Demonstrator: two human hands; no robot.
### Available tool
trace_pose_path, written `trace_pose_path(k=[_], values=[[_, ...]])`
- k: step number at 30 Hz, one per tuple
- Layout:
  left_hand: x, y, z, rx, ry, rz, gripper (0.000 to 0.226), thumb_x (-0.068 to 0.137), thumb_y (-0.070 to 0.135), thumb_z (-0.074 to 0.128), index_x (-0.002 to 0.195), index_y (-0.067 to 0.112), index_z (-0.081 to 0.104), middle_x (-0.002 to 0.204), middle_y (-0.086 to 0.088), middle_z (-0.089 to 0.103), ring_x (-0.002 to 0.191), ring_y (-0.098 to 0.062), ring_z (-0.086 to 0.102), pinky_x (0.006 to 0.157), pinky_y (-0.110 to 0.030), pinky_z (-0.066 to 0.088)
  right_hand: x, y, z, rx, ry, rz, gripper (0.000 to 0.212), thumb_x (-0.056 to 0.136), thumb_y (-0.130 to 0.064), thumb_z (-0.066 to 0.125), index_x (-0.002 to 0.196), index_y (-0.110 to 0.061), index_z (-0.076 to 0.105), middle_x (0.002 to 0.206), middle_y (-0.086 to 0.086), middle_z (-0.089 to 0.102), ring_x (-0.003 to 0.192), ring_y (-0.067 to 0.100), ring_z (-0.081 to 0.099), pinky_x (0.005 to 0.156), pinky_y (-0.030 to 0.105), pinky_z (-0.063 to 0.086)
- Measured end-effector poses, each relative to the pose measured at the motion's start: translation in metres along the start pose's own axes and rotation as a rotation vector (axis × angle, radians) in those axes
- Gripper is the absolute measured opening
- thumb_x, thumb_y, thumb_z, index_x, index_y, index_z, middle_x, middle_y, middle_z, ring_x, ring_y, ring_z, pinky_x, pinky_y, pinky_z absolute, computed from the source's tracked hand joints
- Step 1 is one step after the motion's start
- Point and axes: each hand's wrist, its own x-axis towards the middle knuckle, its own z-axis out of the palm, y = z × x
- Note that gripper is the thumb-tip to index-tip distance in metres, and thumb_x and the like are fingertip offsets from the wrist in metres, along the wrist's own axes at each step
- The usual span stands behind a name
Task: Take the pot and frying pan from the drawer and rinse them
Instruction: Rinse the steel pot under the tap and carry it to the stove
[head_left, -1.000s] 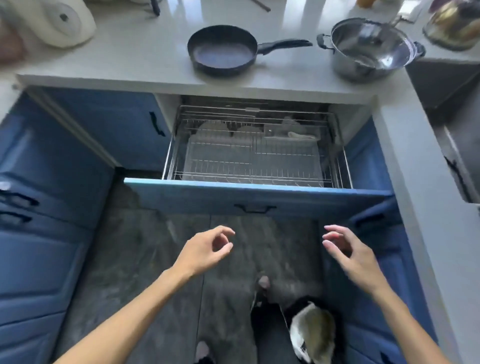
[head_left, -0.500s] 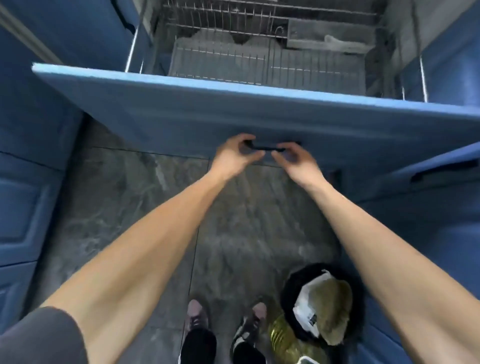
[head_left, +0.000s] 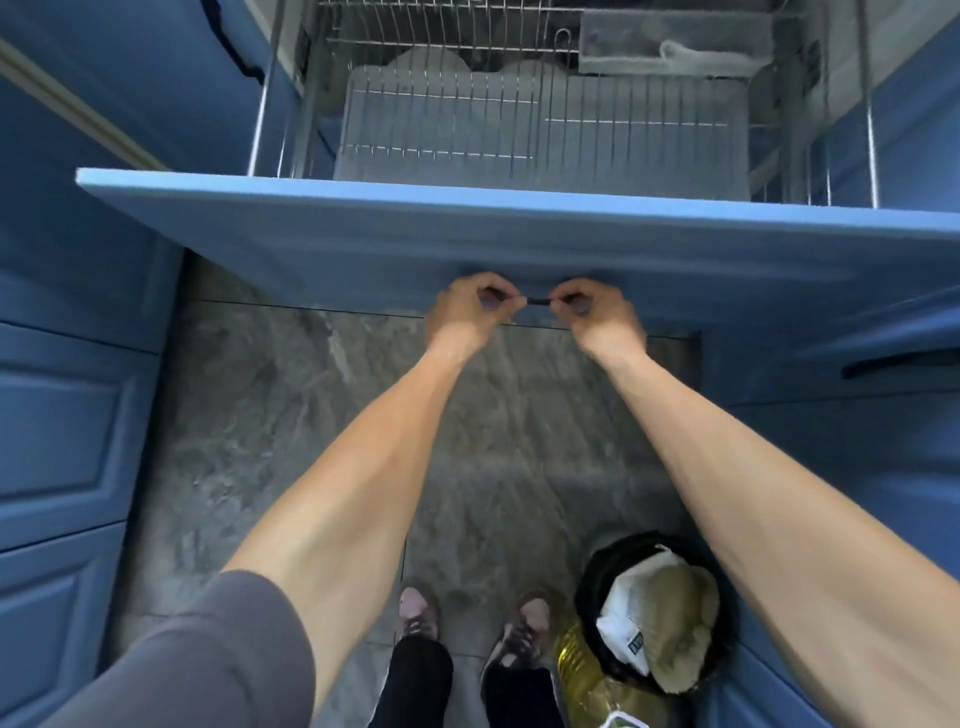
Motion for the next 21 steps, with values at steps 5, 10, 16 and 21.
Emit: trace_pose_path(k=[5,10,16,21], values=[[0.033,0.026,-0.013,0.034,-0.045,-0.068,0.012,0.073,0.043,0.075,0.067,0.040,0.065,0.077,0.018,0.068,0.080,-0.003,0.062,0.069,-0.024,0.045,0.030,-0.024,-0.018,-0.066,-0.050,0.051,0.009,0.087,-0.037,0.058,0.092,-0.037,0.065,0.088,-0.015,0.060,0.094,0.012,0.060,0.069,0.025,0.038],[0.097,0.048,-0.019,-0.041,-0.042,-0.052,0.015,0.072,0.038,0.077,0.063,0.041,0.066,0.078,0.017,0.070,0.078,-0.003,0.063,0.075,-0.031,0.051,0.087,-0.053,-0.033,-0.074,-0.021,0.088,0.007,0.087,-0.037,0.058,0.090,-0.038,0.065,0.088,-0.014,0.060,0.090,0.011,0.058,0.073,0.026,0.040],[0.182,0.079,-0.029,-0.063,-0.064,-0.055,0.006,0.077,0.034,0.074,0.074,0.032,0.069,0.081,0.013,0.070,0.075,-0.003,0.061,0.067,-0.024,0.044,0.171,-0.093,-0.054,-0.092,-0.031,0.141,0.006,0.085,-0.037,0.060,0.081,-0.039,0.064,0.089,-0.013,0.064,0.093,0.014,0.062,0.082,0.030,0.050],[0.231,0.097,-0.039,-0.044,-0.086,-0.071,0.004,0.078,0.036,0.072,0.078,0.032,0.071,0.088,0.013,0.072,0.085,-0.007,0.065,0.071,-0.026,0.047,0.221,-0.114,-0.070,-0.115,-0.072,0.153,0.020,0.083,-0.039,0.062,0.065,-0.045,0.057,0.089,-0.012,0.064,0.094,0.017,0.064,0.084,0.034,0.052]])
